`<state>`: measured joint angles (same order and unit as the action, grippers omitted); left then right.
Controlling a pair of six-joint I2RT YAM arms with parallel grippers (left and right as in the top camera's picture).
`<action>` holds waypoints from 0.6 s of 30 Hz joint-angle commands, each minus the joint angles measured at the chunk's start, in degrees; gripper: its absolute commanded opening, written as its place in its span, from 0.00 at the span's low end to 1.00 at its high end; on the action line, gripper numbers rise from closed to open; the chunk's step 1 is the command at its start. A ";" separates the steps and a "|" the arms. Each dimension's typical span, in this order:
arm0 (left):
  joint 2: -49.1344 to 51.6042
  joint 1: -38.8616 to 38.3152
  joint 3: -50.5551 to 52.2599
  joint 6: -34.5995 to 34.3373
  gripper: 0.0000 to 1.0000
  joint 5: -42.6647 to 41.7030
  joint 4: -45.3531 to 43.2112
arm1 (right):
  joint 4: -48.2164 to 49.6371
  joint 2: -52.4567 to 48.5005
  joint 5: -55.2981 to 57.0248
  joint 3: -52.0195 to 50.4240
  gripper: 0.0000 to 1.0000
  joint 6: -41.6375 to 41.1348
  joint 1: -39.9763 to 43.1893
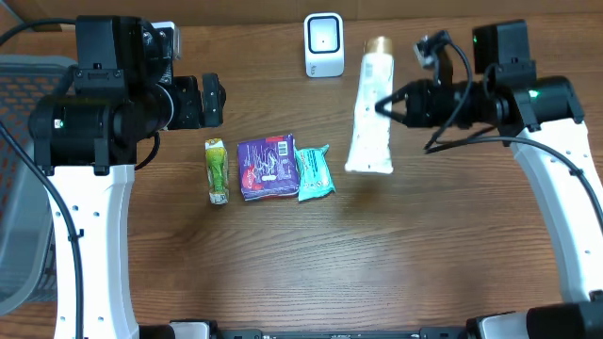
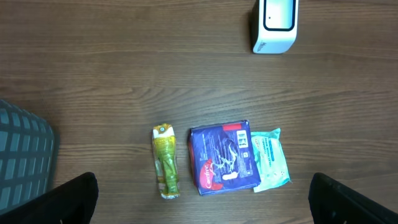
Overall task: Scan the item barcode
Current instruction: 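Lift the Pantene tube and hold its barcode over the white scanner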
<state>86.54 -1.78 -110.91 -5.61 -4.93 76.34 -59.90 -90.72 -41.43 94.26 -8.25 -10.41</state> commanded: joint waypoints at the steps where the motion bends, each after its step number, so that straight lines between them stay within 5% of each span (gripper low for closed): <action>1: 0.44 -0.13 -0.57 0.46 1.00 0.02 0.02 | -0.72 0.11 24.37 10.88 0.03 -2.47 -4.52; 11: 0.44 -0.13 -0.57 0.46 0.99 0.00 0.02 | 12.17 -12.79 70.44 15.74 0.04 6.99 -15.39; 18: 0.44 -0.13 -0.57 0.46 1.00 0.00 0.02 | 30.18 -24.65 79.67 15.72 0.04 30.10 -18.29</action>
<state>86.54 -1.78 -110.91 -5.63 -4.93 76.36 -34.44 -113.97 29.82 109.12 7.11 -27.44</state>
